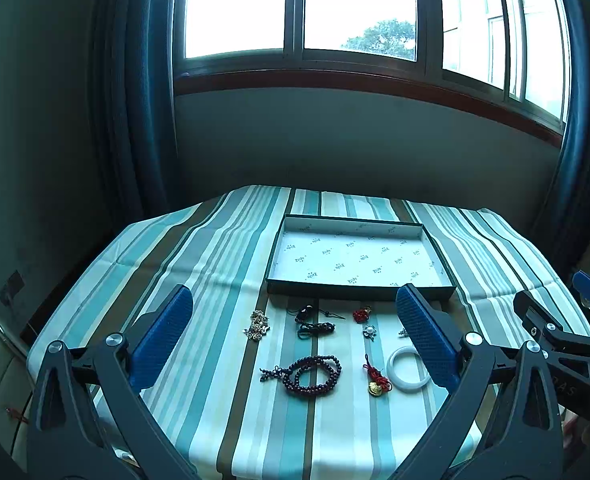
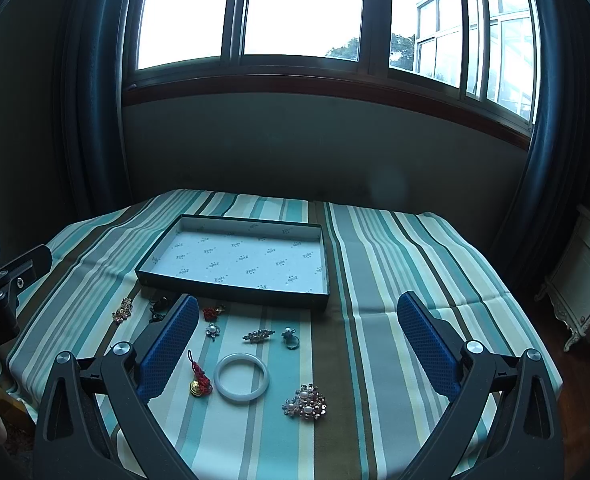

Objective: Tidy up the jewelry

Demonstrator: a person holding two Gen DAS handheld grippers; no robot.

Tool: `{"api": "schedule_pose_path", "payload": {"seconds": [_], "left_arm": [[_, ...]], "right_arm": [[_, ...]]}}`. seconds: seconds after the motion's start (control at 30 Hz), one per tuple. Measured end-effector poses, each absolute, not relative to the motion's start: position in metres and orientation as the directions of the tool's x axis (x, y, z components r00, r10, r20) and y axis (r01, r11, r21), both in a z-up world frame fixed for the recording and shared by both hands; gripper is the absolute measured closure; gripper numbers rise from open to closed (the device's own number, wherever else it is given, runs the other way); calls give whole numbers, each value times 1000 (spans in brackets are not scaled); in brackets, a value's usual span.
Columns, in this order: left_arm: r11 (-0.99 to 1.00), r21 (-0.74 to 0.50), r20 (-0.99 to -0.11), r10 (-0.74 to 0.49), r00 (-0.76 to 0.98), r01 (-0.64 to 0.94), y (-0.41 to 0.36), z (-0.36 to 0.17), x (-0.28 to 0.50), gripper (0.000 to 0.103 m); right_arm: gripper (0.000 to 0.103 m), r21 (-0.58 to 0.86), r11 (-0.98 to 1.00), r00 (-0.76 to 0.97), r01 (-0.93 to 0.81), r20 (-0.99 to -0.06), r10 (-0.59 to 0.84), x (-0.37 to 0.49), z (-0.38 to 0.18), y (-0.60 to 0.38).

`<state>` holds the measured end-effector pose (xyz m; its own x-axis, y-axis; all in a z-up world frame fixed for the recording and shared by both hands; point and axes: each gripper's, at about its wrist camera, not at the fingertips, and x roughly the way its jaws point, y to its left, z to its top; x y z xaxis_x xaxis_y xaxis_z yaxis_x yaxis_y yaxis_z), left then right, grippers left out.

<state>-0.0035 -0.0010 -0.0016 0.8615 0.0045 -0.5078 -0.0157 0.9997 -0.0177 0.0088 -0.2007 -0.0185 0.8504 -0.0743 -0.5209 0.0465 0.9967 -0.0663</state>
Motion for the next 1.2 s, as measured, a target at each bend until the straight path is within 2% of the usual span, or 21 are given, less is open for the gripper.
{"api": "schedule_pose_path", "payload": {"seconds": [1.2], "left_arm": [[1000,-12,-513,2,858,-10,0,-8,0,2]], "right_arm": [[4,-69,996,850,47,-522,-76,9,-18,-200]]}}
